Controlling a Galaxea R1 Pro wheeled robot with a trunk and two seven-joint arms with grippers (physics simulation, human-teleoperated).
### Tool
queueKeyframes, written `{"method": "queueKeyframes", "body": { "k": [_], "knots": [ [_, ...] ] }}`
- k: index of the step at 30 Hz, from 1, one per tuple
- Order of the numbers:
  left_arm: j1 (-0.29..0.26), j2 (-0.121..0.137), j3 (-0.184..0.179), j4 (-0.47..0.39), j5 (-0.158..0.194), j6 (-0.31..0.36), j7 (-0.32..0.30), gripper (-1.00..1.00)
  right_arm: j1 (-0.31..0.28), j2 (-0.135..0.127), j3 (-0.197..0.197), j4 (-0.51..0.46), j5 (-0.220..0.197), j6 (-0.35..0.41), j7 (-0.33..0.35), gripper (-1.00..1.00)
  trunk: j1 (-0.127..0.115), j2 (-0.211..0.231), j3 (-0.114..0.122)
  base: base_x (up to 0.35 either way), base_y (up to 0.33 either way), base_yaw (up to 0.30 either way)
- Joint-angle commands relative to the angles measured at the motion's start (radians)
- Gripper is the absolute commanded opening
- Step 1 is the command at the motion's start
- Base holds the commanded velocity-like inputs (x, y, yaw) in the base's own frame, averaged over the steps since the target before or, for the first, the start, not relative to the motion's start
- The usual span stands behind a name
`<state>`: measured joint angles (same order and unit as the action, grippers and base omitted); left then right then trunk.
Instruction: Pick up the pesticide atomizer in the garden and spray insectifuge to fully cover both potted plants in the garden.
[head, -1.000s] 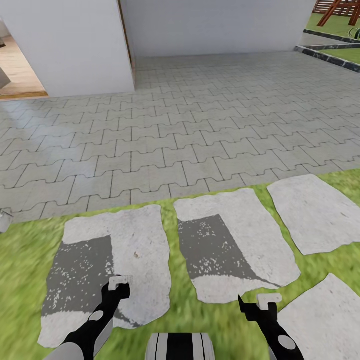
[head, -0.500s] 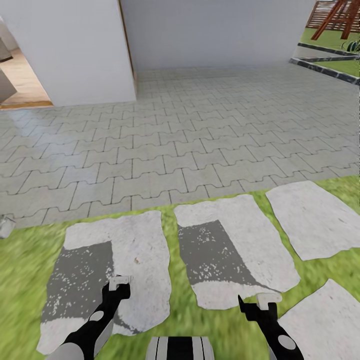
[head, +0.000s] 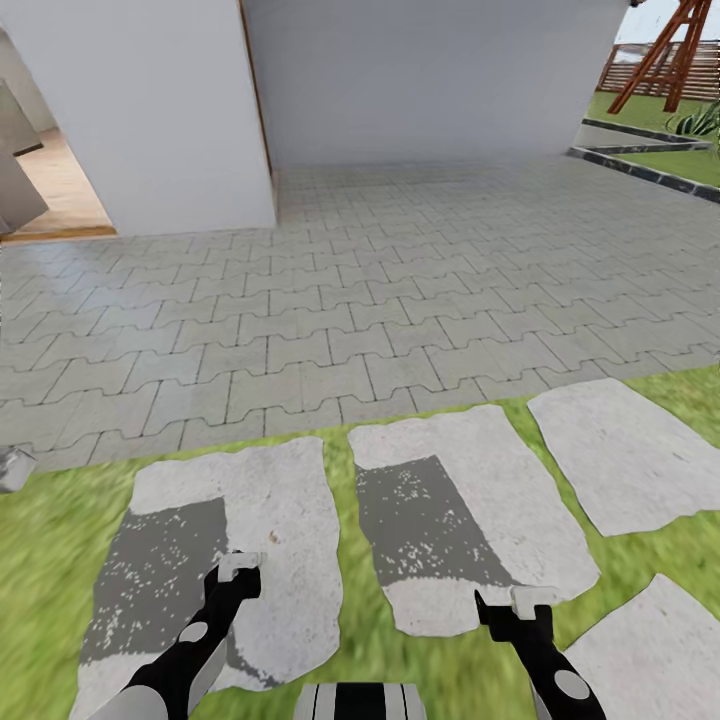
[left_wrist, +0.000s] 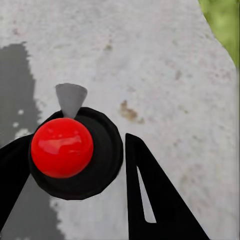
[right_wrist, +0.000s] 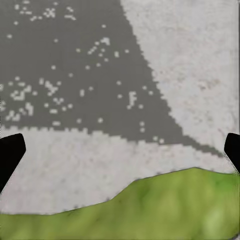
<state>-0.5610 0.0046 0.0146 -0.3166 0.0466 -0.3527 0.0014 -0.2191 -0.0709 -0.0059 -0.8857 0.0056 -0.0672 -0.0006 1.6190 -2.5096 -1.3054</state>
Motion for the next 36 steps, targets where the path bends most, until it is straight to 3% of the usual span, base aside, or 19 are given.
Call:
{"method": "queueKeyframes", "body": {
  "k": [1, 6, 13, 16, 19, 24, 29, 36],
  "knots": [
    [0.000, 0.000, 0.000, 0.001, 0.005, -0.003, 0.000, -1.00, 0.000, 0.000, 0.000, 0.001, 0.001, -0.004, -0.001, 1.00, -0.001, 0.000, 0.003, 0.000, 0.000, 0.000],
    [-0.002, -0.014, 0.005, 0.001, 0.002, 0.010, -0.002, -1.00, 0.001, -0.002, -0.002, 0.015, 0.003, -0.060, -0.001, 1.00, -0.003, 0.001, 0.023, 0.000, 0.000, 0.000],
    [0.009, -0.008, 0.006, 0.004, 0.006, 0.012, 0.001, -1.00, 0.002, -0.006, -0.005, 0.065, 0.003, -0.083, -0.002, 1.00, -0.006, 0.003, 0.051, 0.000, 0.000, -0.042],
    [0.034, 0.000, 0.010, 0.008, 0.011, 0.012, 0.002, -1.00, 0.005, -0.018, -0.007, 0.126, 0.002, -0.150, -0.003, 1.00, -0.007, 0.004, 0.066, 0.000, 0.000, -0.200],
    [0.085, 0.002, 0.011, 0.006, 0.008, 0.013, 0.007, -1.00, 0.006, -0.030, -0.007, 0.248, 0.001, -0.273, -0.002, 1.00, -0.009, 0.004, 0.081, 0.000, 0.000, -0.217],
    [0.161, 0.001, 0.011, 0.004, 0.007, 0.012, 0.013, -1.00, 0.006, -0.034, -0.005, 0.388, 0.000, -0.381, -0.003, 1.00, -0.011, 0.005, 0.106, 0.000, 0.000, -0.221],
    [0.193, -0.003, 0.011, 0.008, 0.008, 0.012, 0.020, -1.00, 0.006, -0.031, -0.004, 0.468, -0.001, -0.409, -0.003, 1.00, -0.013, 0.007, 0.131, 0.000, 0.000, -0.221],
    [0.199, -0.005, 0.013, 0.014, 0.010, 0.011, 0.056, -1.00, 0.006, -0.031, -0.005, 0.503, -0.002, -0.418, -0.004, 1.00, -0.016, 0.008, 0.166, 0.000, 0.000, -0.183]
  ]
}}
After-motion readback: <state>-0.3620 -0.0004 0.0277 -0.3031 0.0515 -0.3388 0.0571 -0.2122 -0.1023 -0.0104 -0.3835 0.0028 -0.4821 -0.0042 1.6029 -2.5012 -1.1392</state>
